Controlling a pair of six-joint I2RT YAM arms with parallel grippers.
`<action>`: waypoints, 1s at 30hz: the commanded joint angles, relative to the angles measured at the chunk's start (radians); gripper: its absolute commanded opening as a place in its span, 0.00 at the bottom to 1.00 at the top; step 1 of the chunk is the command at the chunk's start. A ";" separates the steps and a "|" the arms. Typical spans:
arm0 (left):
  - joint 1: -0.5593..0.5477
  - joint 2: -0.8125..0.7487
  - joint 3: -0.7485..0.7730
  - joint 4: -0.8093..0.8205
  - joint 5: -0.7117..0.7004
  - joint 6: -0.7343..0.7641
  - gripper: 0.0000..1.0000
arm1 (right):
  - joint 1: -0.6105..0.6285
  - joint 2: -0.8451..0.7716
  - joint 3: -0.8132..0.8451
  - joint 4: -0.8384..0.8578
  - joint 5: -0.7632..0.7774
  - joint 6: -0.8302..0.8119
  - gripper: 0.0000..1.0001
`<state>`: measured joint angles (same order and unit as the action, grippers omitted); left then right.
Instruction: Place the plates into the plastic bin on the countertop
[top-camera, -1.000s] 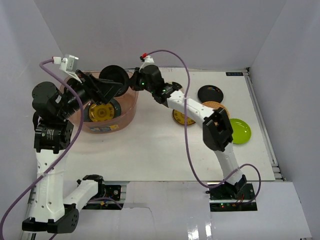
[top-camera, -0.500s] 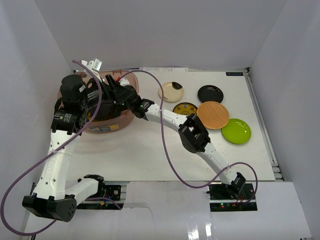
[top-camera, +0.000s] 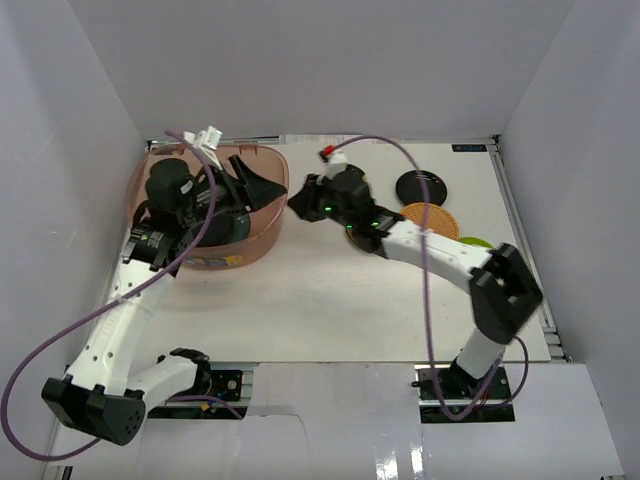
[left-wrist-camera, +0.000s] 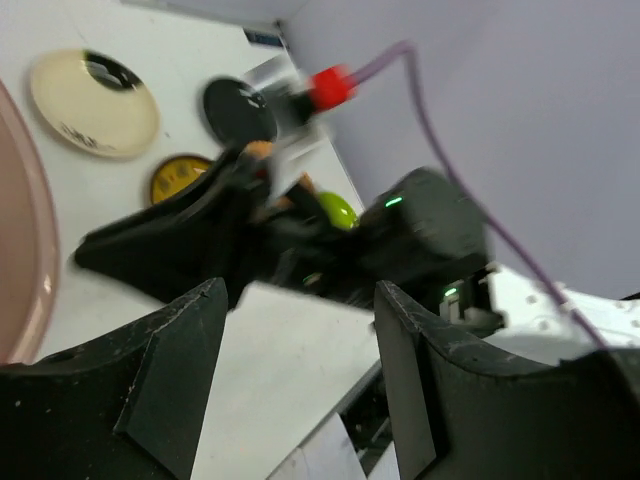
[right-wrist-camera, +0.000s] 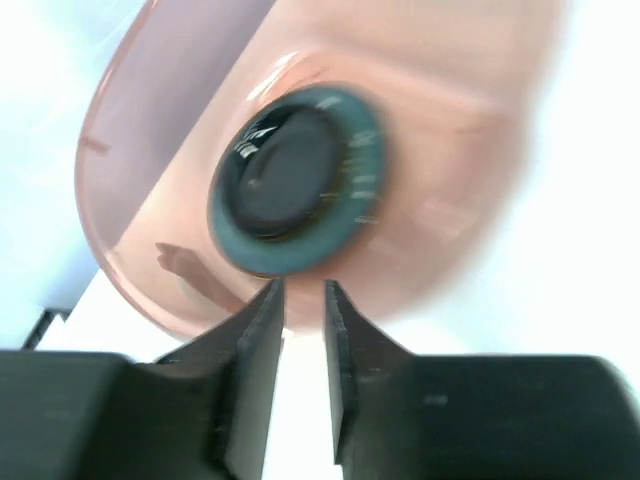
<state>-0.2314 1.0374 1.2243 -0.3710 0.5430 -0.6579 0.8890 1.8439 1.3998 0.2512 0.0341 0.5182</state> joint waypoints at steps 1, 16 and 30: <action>-0.129 0.056 -0.051 0.056 -0.084 -0.066 0.71 | -0.151 -0.292 -0.262 0.106 0.020 0.009 0.25; -0.566 0.802 0.102 0.237 -0.659 -0.172 0.68 | -0.875 -0.563 -0.728 0.109 -0.339 0.108 0.25; -0.500 1.101 0.205 0.312 -0.750 -0.201 0.40 | -0.877 -0.476 -0.679 0.169 -0.408 0.117 0.31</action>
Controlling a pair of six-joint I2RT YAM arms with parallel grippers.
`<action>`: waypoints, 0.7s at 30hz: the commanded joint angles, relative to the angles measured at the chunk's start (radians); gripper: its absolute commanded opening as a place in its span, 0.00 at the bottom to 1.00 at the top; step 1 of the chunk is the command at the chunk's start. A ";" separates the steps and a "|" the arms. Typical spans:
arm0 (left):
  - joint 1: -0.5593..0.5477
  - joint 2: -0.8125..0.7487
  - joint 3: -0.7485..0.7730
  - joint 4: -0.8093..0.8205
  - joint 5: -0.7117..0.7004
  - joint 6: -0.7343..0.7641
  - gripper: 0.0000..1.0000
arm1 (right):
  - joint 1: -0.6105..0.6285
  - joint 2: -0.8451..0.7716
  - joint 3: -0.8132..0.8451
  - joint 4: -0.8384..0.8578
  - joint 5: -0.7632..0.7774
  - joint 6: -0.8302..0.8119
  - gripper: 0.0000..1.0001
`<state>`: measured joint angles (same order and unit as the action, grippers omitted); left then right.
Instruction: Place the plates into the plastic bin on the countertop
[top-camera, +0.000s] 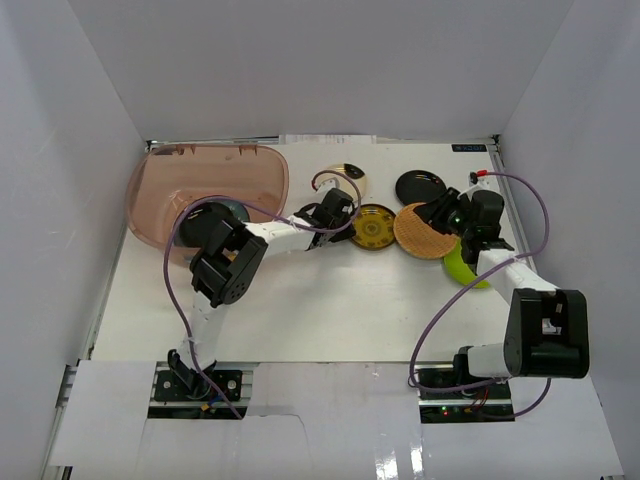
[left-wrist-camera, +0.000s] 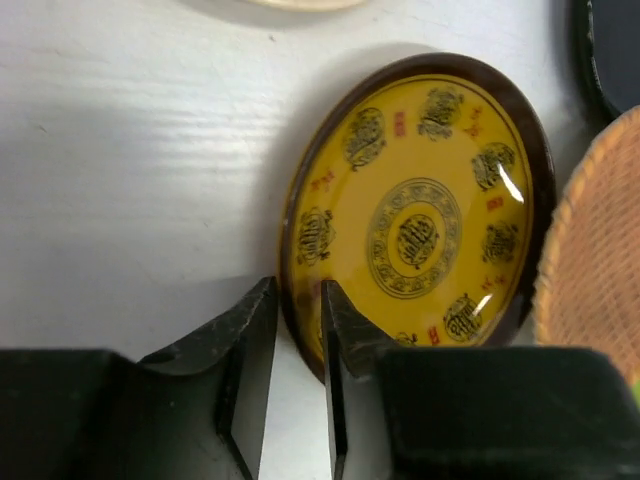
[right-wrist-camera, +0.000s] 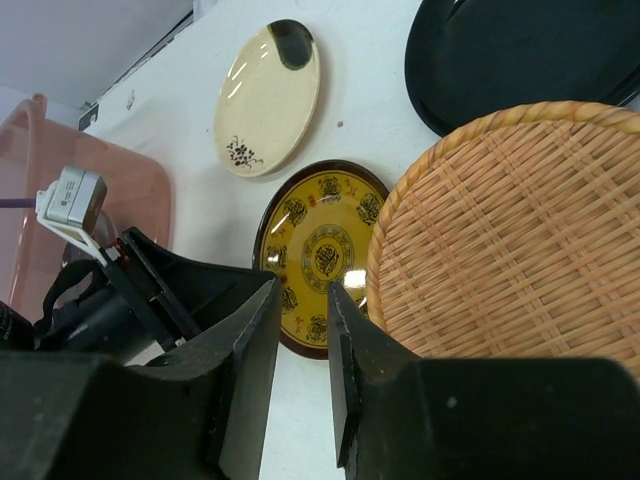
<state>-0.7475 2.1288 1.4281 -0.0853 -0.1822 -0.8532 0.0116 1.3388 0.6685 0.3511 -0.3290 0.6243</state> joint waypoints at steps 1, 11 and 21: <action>0.026 0.007 -0.014 0.033 -0.020 -0.004 0.32 | 0.014 0.043 0.062 0.066 -0.044 0.008 0.32; 0.037 -0.217 -0.220 -0.024 -0.066 0.097 0.00 | 0.160 0.339 0.348 -0.072 0.082 -0.098 0.50; 0.036 -0.737 -0.409 -0.106 -0.042 0.200 0.00 | 0.247 0.655 0.704 -0.225 0.163 -0.133 0.59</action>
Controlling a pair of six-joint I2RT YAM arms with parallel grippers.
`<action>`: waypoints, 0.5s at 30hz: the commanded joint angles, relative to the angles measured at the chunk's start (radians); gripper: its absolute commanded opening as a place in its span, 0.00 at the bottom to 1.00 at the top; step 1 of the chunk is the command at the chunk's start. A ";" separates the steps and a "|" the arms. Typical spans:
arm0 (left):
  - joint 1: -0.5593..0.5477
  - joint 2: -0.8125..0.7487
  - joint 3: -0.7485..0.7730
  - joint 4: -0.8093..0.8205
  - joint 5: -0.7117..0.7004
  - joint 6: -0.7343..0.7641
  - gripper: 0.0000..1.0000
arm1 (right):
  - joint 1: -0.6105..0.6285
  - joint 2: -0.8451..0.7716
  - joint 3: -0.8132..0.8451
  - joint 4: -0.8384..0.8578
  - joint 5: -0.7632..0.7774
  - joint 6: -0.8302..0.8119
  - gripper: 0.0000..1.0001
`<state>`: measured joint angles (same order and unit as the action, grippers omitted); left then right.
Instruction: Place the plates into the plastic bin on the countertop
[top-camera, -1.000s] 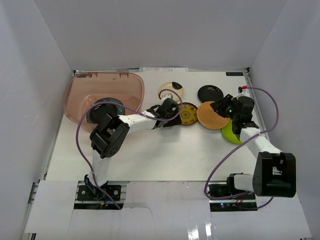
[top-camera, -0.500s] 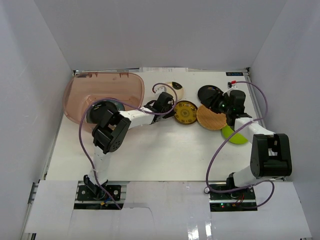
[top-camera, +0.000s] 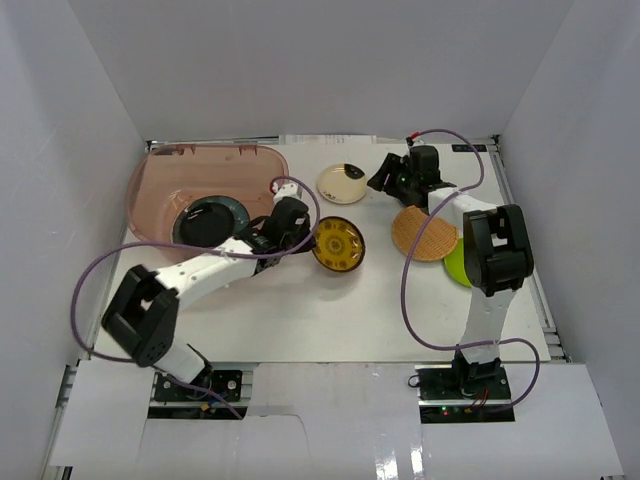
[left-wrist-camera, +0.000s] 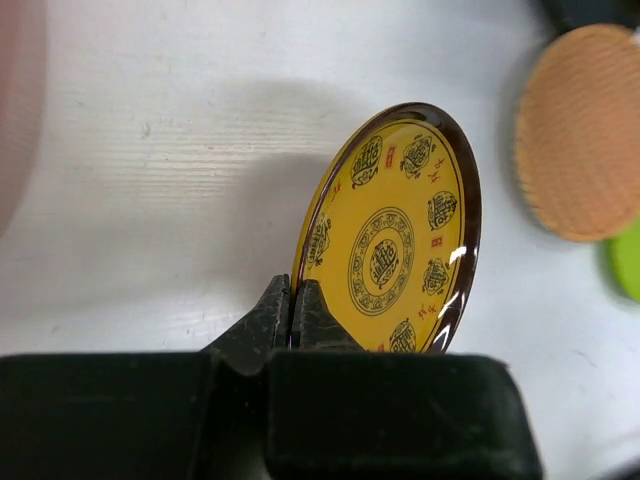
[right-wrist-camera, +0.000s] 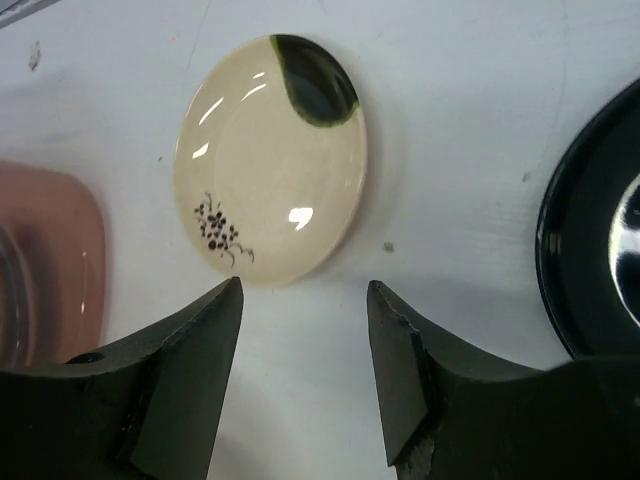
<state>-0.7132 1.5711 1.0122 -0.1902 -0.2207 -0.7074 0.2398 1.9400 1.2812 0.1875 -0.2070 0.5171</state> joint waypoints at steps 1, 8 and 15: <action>0.001 -0.263 0.015 -0.033 -0.017 0.052 0.00 | 0.024 0.095 0.133 -0.072 0.044 -0.022 0.59; 0.214 -0.399 0.160 -0.113 0.116 0.063 0.00 | 0.053 0.218 0.159 0.030 0.032 0.167 0.56; 0.599 -0.335 0.135 -0.126 0.241 0.060 0.00 | 0.061 0.294 0.182 0.076 0.043 0.267 0.39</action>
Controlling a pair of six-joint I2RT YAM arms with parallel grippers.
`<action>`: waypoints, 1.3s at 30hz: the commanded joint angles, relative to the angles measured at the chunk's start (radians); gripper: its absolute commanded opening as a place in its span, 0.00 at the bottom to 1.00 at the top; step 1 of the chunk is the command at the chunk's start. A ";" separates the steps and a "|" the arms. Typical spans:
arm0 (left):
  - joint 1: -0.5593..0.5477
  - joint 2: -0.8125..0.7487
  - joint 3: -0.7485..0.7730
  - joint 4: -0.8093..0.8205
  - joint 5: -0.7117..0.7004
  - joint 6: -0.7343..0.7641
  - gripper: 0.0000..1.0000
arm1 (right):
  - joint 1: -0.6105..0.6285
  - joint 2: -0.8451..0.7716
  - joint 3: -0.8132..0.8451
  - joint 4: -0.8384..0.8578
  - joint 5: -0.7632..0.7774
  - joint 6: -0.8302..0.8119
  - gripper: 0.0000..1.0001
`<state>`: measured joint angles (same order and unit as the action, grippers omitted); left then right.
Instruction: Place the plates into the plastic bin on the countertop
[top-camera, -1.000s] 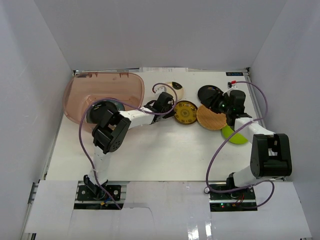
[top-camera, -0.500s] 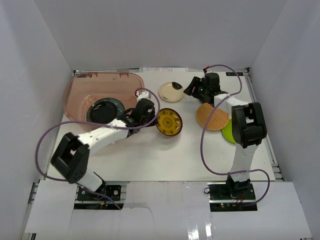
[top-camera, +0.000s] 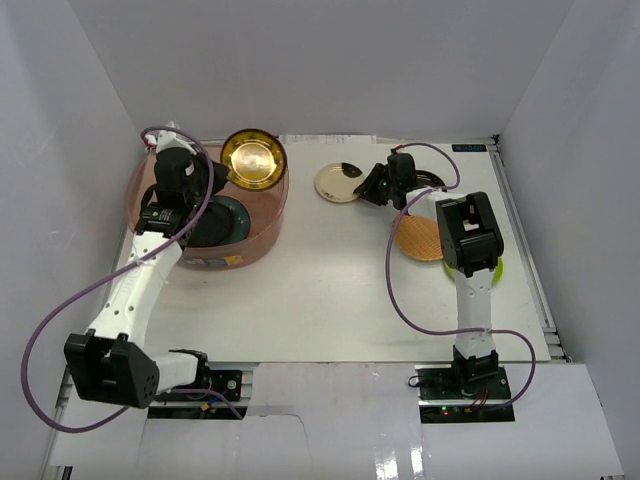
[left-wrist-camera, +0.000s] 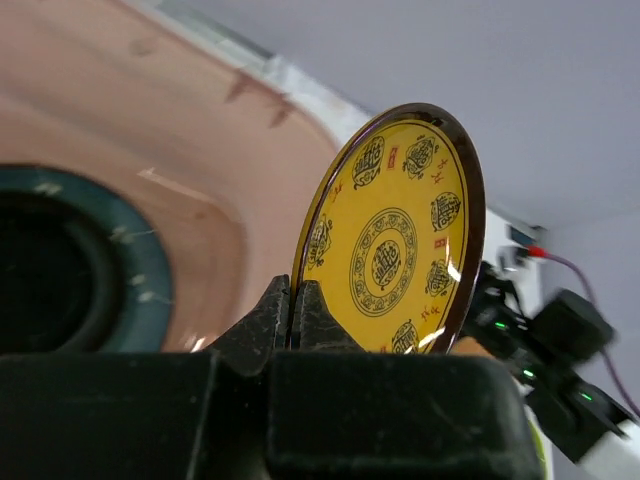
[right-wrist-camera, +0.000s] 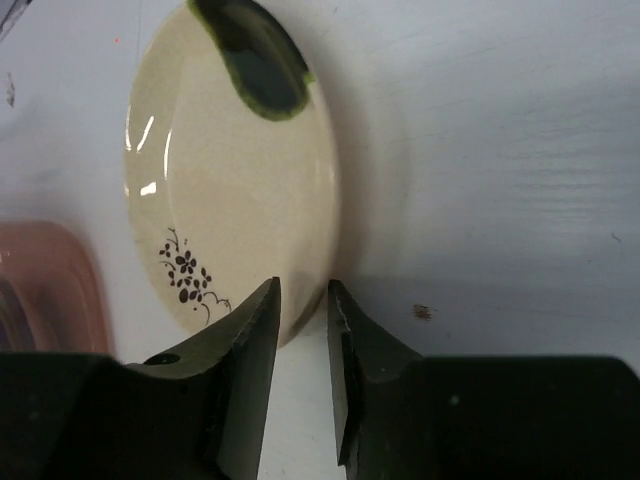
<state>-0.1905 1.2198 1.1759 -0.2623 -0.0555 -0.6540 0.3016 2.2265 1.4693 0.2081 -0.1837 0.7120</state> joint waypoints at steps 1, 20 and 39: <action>0.109 0.020 -0.036 -0.052 0.078 0.004 0.00 | -0.001 -0.007 -0.021 0.095 0.042 0.078 0.30; 0.349 0.138 -0.140 -0.137 -0.009 0.109 0.00 | 0.062 -0.534 -0.193 0.220 0.012 -0.078 0.08; 0.349 -0.057 -0.202 0.018 0.092 0.048 0.98 | 0.476 -0.297 0.146 0.030 0.147 -0.126 0.08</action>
<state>0.1551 1.3022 0.9691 -0.3370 -0.0357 -0.5632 0.7498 1.8893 1.5459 0.2520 -0.0921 0.5941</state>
